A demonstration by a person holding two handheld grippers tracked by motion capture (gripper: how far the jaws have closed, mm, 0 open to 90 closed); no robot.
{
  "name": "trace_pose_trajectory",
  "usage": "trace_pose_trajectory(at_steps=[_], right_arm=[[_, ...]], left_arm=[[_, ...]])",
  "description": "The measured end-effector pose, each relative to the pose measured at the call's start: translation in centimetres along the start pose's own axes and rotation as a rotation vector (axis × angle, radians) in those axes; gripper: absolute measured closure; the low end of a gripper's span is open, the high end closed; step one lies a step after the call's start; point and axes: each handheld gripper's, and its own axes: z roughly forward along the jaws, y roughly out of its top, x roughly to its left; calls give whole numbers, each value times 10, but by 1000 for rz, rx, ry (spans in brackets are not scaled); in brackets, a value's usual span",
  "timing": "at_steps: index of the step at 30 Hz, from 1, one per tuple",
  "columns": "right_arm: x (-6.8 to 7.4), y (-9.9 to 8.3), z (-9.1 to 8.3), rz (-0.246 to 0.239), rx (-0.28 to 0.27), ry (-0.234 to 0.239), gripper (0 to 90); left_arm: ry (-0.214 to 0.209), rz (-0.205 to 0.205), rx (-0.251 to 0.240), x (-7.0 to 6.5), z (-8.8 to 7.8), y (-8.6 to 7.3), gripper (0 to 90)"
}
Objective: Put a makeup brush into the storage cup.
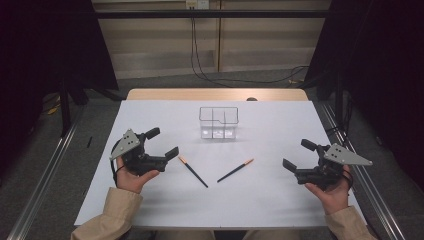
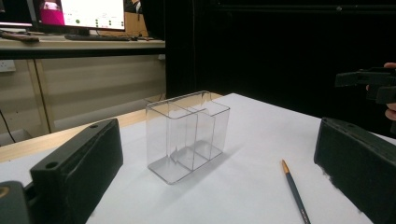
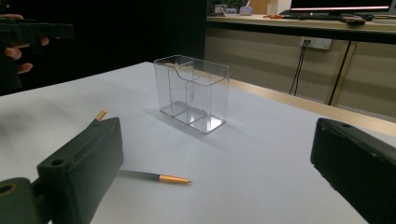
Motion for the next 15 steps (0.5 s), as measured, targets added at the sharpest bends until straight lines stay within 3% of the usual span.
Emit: trace_pose_trajectory(at_steps=[15], right_arm=[[1, 0, 1, -3, -3, 6, 21]], left_arm=[[-1, -1, -3, -2, 10, 0, 10]])
